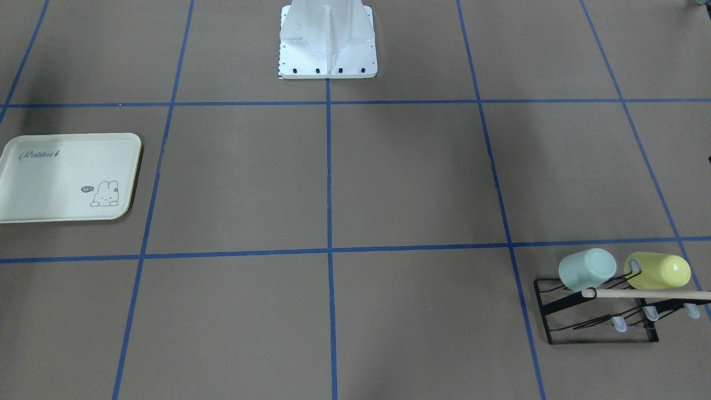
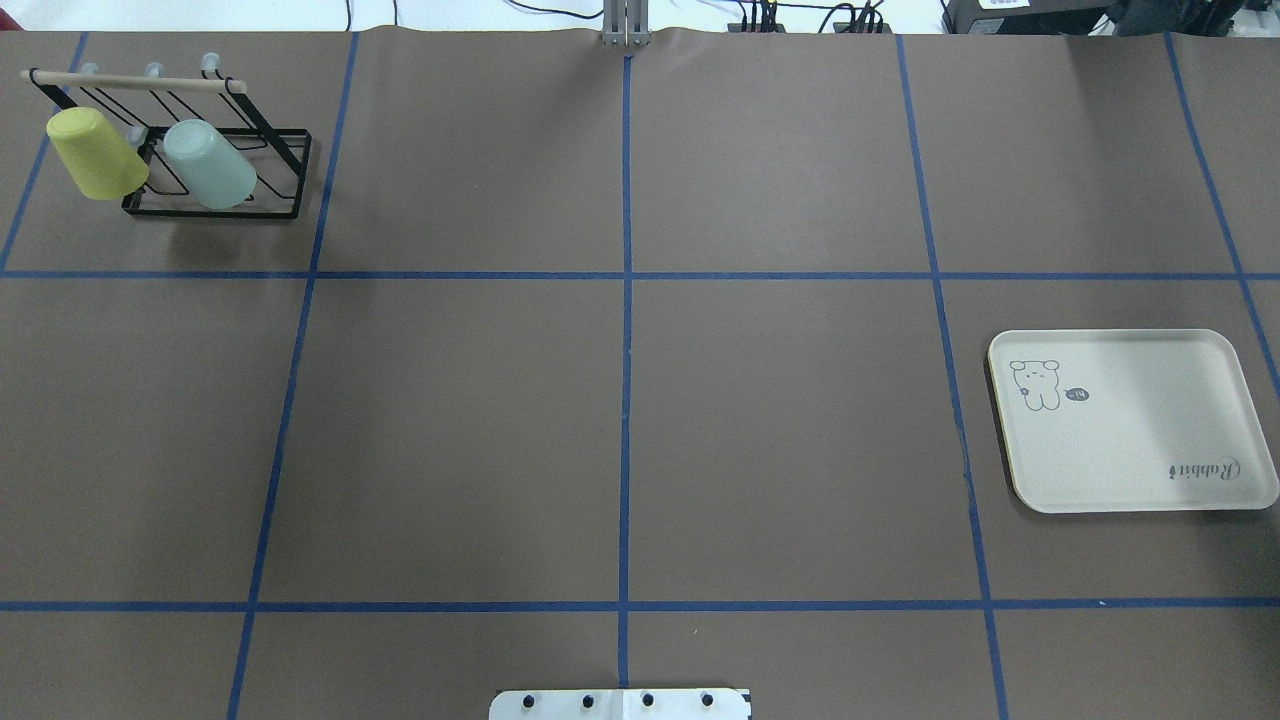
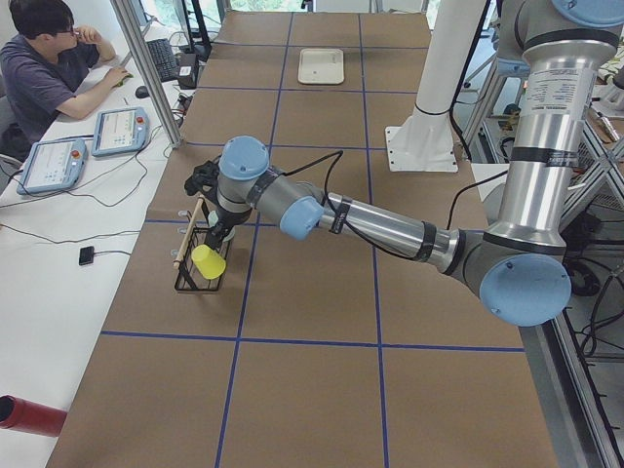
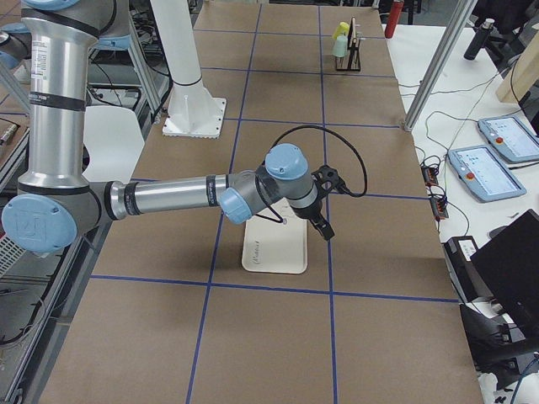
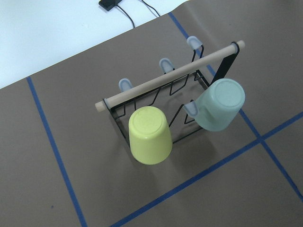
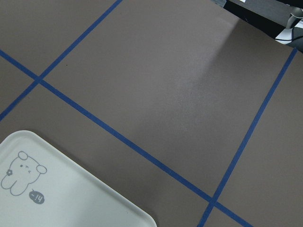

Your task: Left arm grabs green cup and hands to right arm on tray

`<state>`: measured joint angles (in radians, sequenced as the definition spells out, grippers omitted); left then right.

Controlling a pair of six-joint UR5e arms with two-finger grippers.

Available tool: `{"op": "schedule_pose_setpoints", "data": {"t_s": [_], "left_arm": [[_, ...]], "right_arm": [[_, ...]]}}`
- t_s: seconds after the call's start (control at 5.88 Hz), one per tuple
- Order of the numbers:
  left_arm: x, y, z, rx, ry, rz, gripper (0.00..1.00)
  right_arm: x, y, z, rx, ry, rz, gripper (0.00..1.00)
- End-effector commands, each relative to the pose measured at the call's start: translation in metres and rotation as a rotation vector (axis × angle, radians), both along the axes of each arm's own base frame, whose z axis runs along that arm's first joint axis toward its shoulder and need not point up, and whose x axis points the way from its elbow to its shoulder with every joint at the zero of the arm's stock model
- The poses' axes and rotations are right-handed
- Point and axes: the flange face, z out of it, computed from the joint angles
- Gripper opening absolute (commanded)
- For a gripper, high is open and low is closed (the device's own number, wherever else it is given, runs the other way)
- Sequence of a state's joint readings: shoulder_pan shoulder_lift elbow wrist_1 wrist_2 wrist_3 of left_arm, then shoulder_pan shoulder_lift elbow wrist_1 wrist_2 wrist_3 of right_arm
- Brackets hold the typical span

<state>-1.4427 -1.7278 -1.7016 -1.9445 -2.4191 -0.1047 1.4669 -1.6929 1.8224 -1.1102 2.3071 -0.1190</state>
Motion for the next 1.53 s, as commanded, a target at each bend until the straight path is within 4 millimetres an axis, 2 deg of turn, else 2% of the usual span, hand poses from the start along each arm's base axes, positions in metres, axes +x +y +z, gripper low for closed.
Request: {"op": "schedule_pose_setpoints", "data": {"t_s": [0.0,0.17,0.51,0.85,1.02,1.19,1.36], "left_arm": [[0.052,-0.041,-0.008,-0.075,0.012,0.001,1.00],[0.082,-0.056,-0.018,-0.108,-0.014,-0.039,1.00],[0.153,-0.066,-0.036,-0.150,-0.038,-0.060,1.00],[0.207,-0.078,-0.045,-0.137,-0.105,-0.107,1.00],[0.223,-0.084,-0.038,-0.126,-0.106,-0.100,1.00],[0.235,-0.101,-0.028,-0.110,-0.103,-0.101,1.00],[0.236,-0.103,-0.023,-0.105,-0.109,-0.096,1.00]], "right_arm": [[-0.001,0.001,0.004,0.011,-0.001,-0.002,1.00],[-0.001,0.001,0.009,0.018,-0.002,-0.002,1.00],[-0.003,0.001,0.007,0.028,-0.004,-0.008,1.00],[-0.004,-0.002,0.004,0.033,-0.005,-0.008,1.00],[-0.004,-0.002,0.004,0.036,-0.005,-0.009,1.00],[-0.005,-0.003,0.003,0.037,-0.004,-0.010,1.00],[-0.005,-0.003,0.003,0.037,-0.004,-0.010,1.00]]}}
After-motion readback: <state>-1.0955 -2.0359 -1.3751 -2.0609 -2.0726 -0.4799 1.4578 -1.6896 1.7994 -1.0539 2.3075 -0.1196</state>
